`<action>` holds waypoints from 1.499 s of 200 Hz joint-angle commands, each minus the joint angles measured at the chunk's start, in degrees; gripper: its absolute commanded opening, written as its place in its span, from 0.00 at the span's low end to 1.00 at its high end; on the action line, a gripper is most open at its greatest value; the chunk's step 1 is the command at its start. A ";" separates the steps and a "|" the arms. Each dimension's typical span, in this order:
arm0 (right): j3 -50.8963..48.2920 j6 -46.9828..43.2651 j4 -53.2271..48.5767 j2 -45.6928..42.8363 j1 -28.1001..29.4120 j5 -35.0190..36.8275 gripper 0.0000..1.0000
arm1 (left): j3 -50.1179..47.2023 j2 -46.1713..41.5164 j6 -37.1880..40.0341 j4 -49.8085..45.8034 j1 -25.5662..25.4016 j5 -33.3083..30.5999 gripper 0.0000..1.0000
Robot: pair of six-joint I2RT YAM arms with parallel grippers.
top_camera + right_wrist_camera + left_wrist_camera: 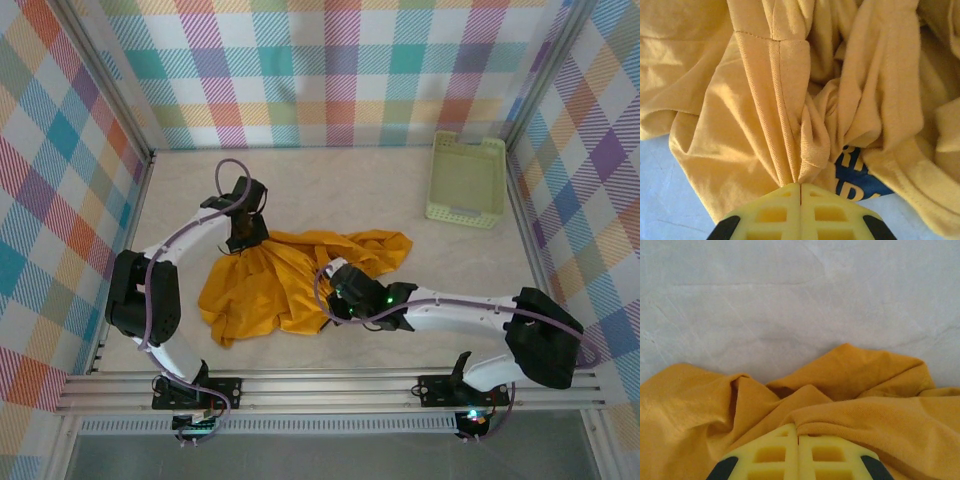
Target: Fold the inside-out t-shirt
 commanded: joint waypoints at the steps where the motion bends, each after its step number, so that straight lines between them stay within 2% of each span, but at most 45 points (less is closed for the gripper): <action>1: -1.71 2.80 0.31 0.19 1.87 1.84 0.00 | -4.12 -1.90 0.11 -0.83 -0.04 -2.79 0.00; 20: -1.71 4.42 -0.56 1.63 2.02 0.97 0.01 | -7.15 -4.28 0.20 -0.72 -1.19 -3.43 0.00; 36: -0.38 5.08 -2.89 2.49 1.88 1.35 0.13 | -9.41 -5.98 0.57 -0.03 -2.46 -2.36 0.00; 47: 0.55 4.79 -3.82 1.70 1.45 1.33 0.26 | -10.66 -6.48 0.82 0.31 -3.43 -1.49 0.00; 65: 2.73 3.75 -5.20 -0.53 -0.97 -0.44 0.36 | -11.79 -6.90 1.05 0.72 -5.08 -1.00 0.00; 108: 14.01 1.92 -10.47 3.50 -7.14 -4.90 0.38 | -13.72 -8.61 0.57 2.51 -7.03 -0.78 0.00; 150: 25.11 2.60 -17.88 15.05 -8.61 -7.13 0.37 | -13.89 -9.78 0.26 2.69 -7.29 -0.95 0.00; 169: 26.18 1.99 -16.21 17.15 -8.53 -8.02 0.36 | -13.54 -9.68 0.34 2.60 -7.30 -1.00 0.00; 206: 29.10 1.30 -17.11 21.37 -8.54 -8.16 0.28 | -13.13 -9.32 0.14 2.60 -7.38 -0.97 0.00; 248: 31.74 1.13 -17.20 25.22 -8.47 -7.58 0.26 | -12.86 -8.88 0.16 2.65 -7.38 -0.78 0.00; 266: 33.62 0.76 -18.46 26.72 -8.59 -4.72 0.18 | -12.78 -8.64 0.14 2.71 -7.38 -0.91 0.00; 290: 35.20 -0.98 -20.05 26.32 -8.57 -2.65 0.00 | -12.17 -8.15 0.09 2.04 -7.37 -1.89 0.00; 300: 35.35 -1.62 -20.84 24.64 -8.49 -2.80 0.00 | -11.44 -7.66 0.16 1.21 -7.34 -3.02 0.00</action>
